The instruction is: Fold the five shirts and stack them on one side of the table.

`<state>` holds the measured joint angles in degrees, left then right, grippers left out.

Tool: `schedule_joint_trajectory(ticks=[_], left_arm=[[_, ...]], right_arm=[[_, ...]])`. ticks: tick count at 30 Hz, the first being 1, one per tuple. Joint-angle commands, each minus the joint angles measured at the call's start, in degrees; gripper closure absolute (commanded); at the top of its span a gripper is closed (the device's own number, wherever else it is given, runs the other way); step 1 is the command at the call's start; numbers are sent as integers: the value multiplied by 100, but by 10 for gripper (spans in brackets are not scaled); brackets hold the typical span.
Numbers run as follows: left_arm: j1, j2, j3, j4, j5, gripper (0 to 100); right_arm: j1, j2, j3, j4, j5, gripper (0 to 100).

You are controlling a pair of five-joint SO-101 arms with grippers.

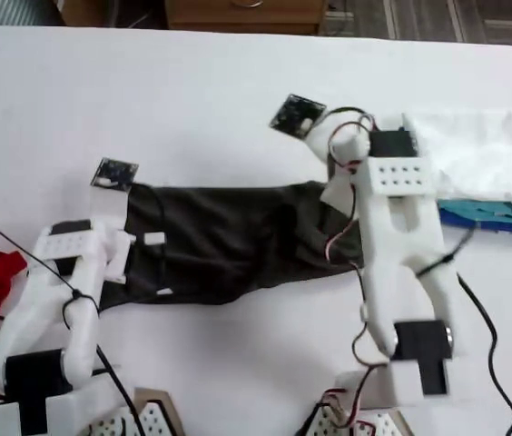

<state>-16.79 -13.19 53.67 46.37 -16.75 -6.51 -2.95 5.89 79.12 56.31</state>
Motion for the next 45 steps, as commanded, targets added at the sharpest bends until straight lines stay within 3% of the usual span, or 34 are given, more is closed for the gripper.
schedule_joint_trajectory(ticks=[1, 5, 10, 15, 24, 31, 38, 45], left_arm=[[70, -202, 13, -62, -35, 975], [70, -202, 13, -62, -35, 975], [70, -202, 13, -62, -26, 975], [70, -202, 13, -62, -26, 975], [70, -202, 13, -62, -26, 975], [70, -202, 13, -62, -35, 975], [70, -202, 13, -62, -35, 975], [70, -202, 13, -62, -26, 975]], right_arm=[[-198, -892, 105, 840, 290, 978], [-787, -1815, 1618, 1165, 949, 978], [-1270, -2589, 3701, -75, 914, 978], [-1596, -2448, 4501, -1095, 325, 978], [-646, -1024, 3842, -2949, 193, 978], [207, -4, 2330, -2949, 193, 978], [356, 884, 1486, -2958, 141, 978], [646, 4, 958, -2053, -1178, 978]])
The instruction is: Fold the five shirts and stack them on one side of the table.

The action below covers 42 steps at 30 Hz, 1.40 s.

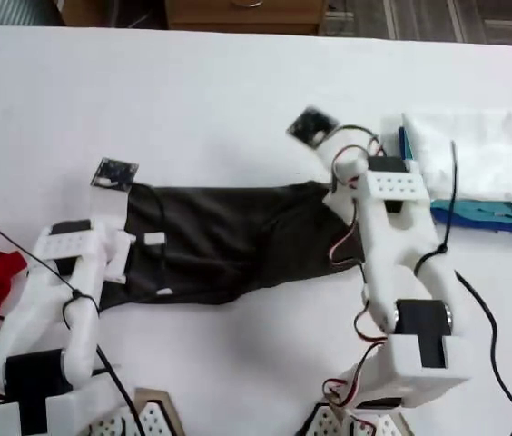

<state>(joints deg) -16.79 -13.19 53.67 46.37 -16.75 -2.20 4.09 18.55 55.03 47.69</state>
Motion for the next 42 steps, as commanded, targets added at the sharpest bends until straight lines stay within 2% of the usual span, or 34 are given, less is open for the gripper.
schedule_joint_trajectory(ticks=[1, 4, 6, 9, 12, 15, 20, 26, 32, 36, 40, 42], left_arm=[[70, -202, 13, -62, -18, 975], [70, -202, 13, -62, -18, 975], [70, -202, 13, -62, -18, 975], [70, -202, 13, -62, -9, 975], [70, -202, 13, -62, -18, 975], [70, -202, 13, -62, -26, 975], [70, -202, 4, -62, -9, 975], [62, -237, -22, -9, 0, 975], [62, -422, -277, 853, 0, 975], [70, -1187, -514, 1653, -79, 975], [229, -2462, -462, 2303, -1108, 975], [316, -3068, -127, 2374, -1697, 975]], right_arm=[[312, -901, -273, 505, -316, 978], [620, -1437, 0, 875, -255, 978], [778, -1684, 343, 1121, 141, 978], [866, -1824, 1073, 936, 448, 978], [822, -1745, 1741, -119, 299, 978], [558, -1499, 2145, -919, -290, 978], [365, -875, 2189, -945, -501, 978], [1156, -673, 2189, -840, -281, 978], [1305, -690, 2180, -382, -26, 978], [1297, -1068, 2171, -382, -35, 978], [1305, -1965, 2171, -365, -35, 978], [1297, -2545, 2136, -295, -44, 978]])
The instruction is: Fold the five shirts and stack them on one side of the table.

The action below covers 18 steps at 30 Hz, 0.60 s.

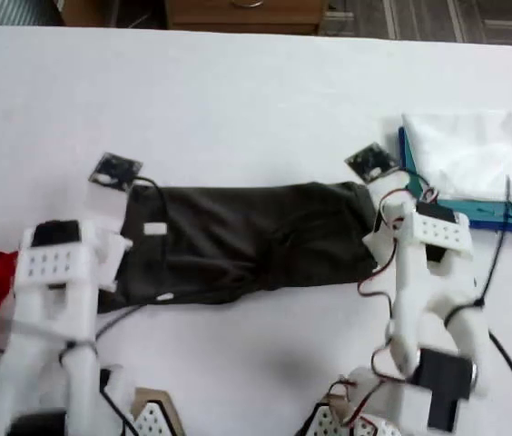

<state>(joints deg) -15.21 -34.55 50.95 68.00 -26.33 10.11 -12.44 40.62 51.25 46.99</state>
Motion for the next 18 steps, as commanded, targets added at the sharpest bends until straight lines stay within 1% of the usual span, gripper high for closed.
schedule_joint_trajectory(ticks=[1, 3, 6, 8, 10, 12, 14, 18], left_arm=[[158, -1187, 409, 114, -976, 975], [158, -1556, 1051, -334, -1240, 975], [185, -1662, 1886, -1240, -1196, 975], [185, -1662, 2185, -1556, -1125, 976], [158, -1662, 2246, -1512, -1090, 976], [158, -1662, 2229, -1292, -1116, 976], [158, -1662, 2246, -1187, -1143, 976], [158, -1662, 2264, -1037, -1152, 976]], right_arm=[[13, -1138, -132, 110, -26, 978], [-119, -1411, -281, 92, -448, 978], [-462, -1253, -747, 92, -1187, 978], [-734, -884, -1116, 84, -1565, 978], [-910, -338, -1495, 75, -1881, 978], [-1077, 338, -1881, 75, -2136, 978], [-1209, 1130, -2321, 22, -2198, 978], [-1200, 2730, -3420, 48, -2224, 978]])
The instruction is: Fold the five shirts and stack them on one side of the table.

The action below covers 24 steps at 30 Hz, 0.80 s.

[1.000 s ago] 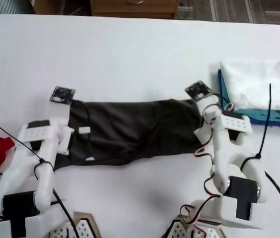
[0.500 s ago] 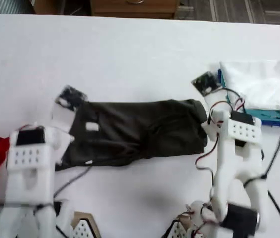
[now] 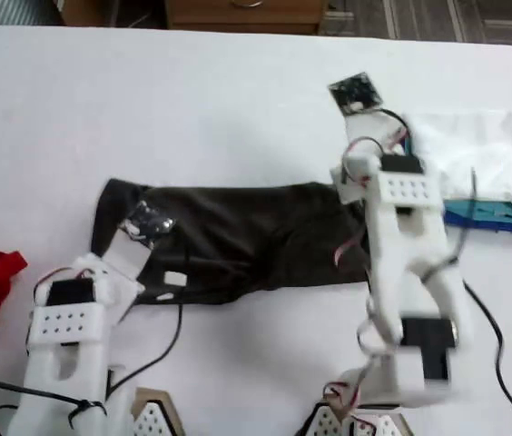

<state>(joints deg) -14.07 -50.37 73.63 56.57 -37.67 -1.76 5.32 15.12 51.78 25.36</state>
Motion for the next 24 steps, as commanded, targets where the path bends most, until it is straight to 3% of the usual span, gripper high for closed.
schedule_joint_trajectory(ticks=[1, 9, 17, 24], left_arm=[[44, -70, -13, 114, -26, 976], [-246, -70, -13, 237, -290, 976], [-527, -132, -119, 141, -378, 975], [-703, -62, -1349, 193, 1116, 973]], right_arm=[[40, 1297, -1160, 57, -62, 978], [374, 3222, -3780, 1657, -70, 978], [699, 3442, -5433, 2659, -70, 978], [637, 2492, -6004, 3503, -70, 978]])
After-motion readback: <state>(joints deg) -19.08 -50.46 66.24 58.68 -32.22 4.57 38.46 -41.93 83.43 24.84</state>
